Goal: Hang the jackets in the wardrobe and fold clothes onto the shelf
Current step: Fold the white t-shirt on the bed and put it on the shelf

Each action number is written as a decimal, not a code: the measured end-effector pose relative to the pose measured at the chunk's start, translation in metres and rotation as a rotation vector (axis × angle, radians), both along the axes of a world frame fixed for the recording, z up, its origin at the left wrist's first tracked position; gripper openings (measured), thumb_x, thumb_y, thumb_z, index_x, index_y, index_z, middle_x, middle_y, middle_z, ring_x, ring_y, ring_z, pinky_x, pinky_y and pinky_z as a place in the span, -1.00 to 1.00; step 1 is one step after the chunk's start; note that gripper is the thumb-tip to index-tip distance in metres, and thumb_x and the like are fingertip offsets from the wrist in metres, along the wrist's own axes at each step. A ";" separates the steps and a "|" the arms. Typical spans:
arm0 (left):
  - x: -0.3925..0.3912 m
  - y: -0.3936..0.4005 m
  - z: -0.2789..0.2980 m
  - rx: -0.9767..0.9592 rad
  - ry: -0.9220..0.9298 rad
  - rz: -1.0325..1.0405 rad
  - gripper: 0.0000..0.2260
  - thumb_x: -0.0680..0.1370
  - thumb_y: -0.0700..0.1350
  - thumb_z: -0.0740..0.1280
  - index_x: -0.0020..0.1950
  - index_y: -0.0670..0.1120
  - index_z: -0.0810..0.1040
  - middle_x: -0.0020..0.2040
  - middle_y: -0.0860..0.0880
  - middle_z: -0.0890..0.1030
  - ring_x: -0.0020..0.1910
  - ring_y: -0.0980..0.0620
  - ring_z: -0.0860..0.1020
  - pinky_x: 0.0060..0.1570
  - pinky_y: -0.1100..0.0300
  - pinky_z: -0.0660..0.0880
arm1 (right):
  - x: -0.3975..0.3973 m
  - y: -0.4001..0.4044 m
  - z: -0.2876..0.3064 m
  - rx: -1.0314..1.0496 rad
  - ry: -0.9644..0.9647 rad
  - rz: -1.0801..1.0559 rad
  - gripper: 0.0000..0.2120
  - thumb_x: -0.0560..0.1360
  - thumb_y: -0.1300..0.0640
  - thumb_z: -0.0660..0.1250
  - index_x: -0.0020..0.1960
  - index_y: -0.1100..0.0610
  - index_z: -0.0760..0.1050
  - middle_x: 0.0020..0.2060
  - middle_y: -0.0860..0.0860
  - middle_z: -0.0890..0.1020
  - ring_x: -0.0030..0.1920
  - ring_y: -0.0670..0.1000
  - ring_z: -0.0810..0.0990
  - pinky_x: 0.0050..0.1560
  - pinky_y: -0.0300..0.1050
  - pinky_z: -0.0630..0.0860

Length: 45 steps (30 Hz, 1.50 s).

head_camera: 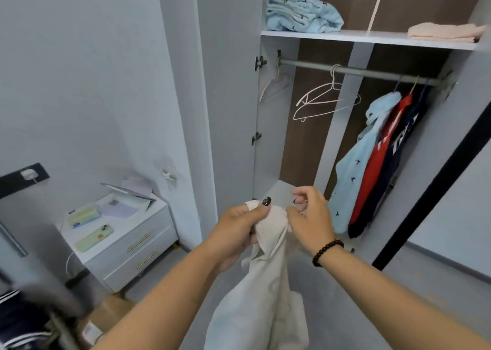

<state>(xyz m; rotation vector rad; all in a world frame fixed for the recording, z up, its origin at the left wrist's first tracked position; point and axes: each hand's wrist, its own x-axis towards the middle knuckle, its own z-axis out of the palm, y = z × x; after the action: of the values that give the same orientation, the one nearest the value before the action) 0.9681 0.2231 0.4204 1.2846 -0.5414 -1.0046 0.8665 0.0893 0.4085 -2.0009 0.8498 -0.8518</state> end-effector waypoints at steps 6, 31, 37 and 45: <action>0.033 0.003 0.031 -0.016 -0.118 0.069 -0.68 0.56 -0.07 0.35 0.06 -0.35 0.60 0.06 -0.36 0.62 0.03 -0.23 0.61 0.21 -0.11 0.51 | 0.021 0.052 0.003 0.195 -0.007 0.249 -0.57 0.39 0.26 0.38 0.16 -0.04 0.33 -0.05 -0.10 0.55 -0.13 -0.17 0.55 -0.19 -0.42 0.44; 0.128 0.168 0.048 0.749 -0.411 0.623 -0.79 0.40 -0.01 0.34 -0.36 -0.11 0.57 -0.49 0.02 0.31 -0.52 0.04 0.22 -0.49 0.26 0.13 | 0.125 0.024 0.073 -0.094 0.109 0.345 -0.66 0.41 0.37 0.17 -0.46 0.12 0.16 -0.51 0.04 0.22 -0.40 0.01 0.18 -0.37 -0.10 0.05; 0.083 0.198 0.033 0.365 0.101 0.787 -0.79 0.47 -0.10 0.32 -0.31 -0.10 0.67 -0.51 0.09 0.21 -0.54 0.11 0.10 -0.53 0.29 0.03 | 0.107 0.015 0.082 -0.313 0.204 0.534 -0.81 0.41 0.13 0.30 -0.38 0.11 0.49 -0.44 -0.02 0.54 -0.30 0.07 0.51 -0.20 -0.04 0.50; -0.011 0.182 0.028 -0.157 0.530 1.006 -0.86 0.50 -0.12 0.40 -0.25 -0.07 0.51 -0.47 0.08 0.36 -0.55 0.16 0.31 -0.53 0.30 0.16 | 0.036 0.020 0.083 -0.391 0.287 0.983 -0.76 0.38 -0.11 0.43 -0.06 -0.09 0.43 -0.18 -0.11 0.58 -0.22 -0.12 0.54 -0.28 -0.34 0.45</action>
<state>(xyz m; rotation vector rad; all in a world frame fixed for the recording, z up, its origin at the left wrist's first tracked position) 0.9568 0.4046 0.4481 0.9013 0.4191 -0.3884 0.9026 0.1090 0.4915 -2.5163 -0.2428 -0.1533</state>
